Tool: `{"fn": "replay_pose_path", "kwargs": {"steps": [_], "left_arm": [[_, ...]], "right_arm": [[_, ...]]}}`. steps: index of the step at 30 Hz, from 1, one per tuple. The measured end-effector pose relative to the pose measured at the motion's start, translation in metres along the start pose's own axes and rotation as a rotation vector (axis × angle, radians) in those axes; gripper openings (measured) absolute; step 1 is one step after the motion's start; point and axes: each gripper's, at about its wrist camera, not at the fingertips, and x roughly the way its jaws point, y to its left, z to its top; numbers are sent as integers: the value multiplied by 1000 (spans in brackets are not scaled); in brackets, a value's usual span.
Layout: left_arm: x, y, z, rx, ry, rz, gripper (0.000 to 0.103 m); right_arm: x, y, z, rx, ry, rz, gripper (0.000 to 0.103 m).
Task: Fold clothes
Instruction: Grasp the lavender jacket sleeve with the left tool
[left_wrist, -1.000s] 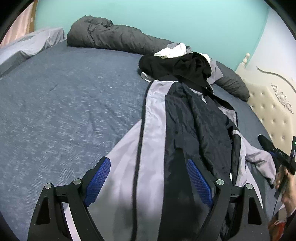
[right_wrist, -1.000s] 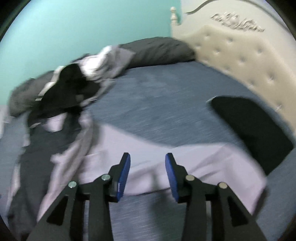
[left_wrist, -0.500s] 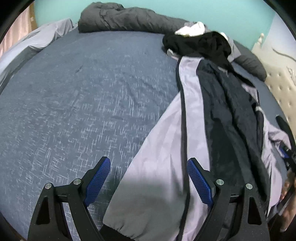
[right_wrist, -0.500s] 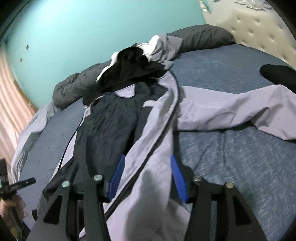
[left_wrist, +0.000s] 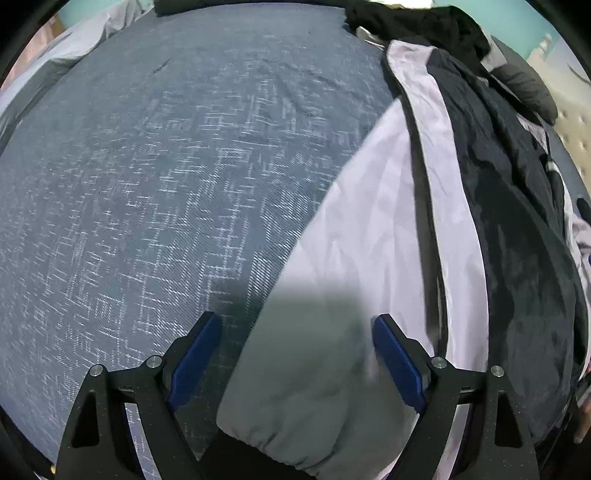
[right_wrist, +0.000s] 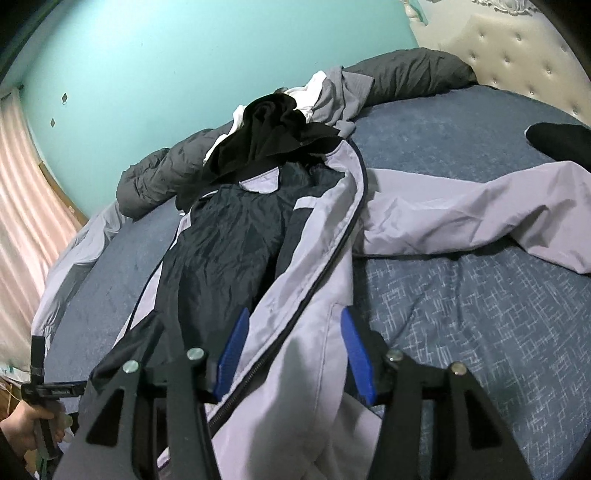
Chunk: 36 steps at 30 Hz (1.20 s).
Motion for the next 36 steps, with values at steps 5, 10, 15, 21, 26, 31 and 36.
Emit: {"fn": "replay_pose_path", "kwargs": {"steps": [5,10,15,21,26,31,36], "left_arm": [[1,-12,-10,43,9,-35,51],[-2,-20,-12,93,4,-11,14],[-27,-26,-2,123,-73,33,4],[-75,15,25,0,-181,77,3],[-100,55,48,-29,-211,144,3],[-109,91,64,-76,-223,191,3],[-110,114,84,-99,-233,249,3]], "right_arm": [[3,2,-3,-13,2,-25,53],[3,-2,-2,9,-5,-32,54],[4,-5,-3,11,-3,-39,57],[3,-11,-1,30,-14,-39,57],[4,-15,-1,49,-12,-44,57],[5,-13,-1,38,-14,-48,57],[8,-14,-1,27,-9,-53,57]]}}
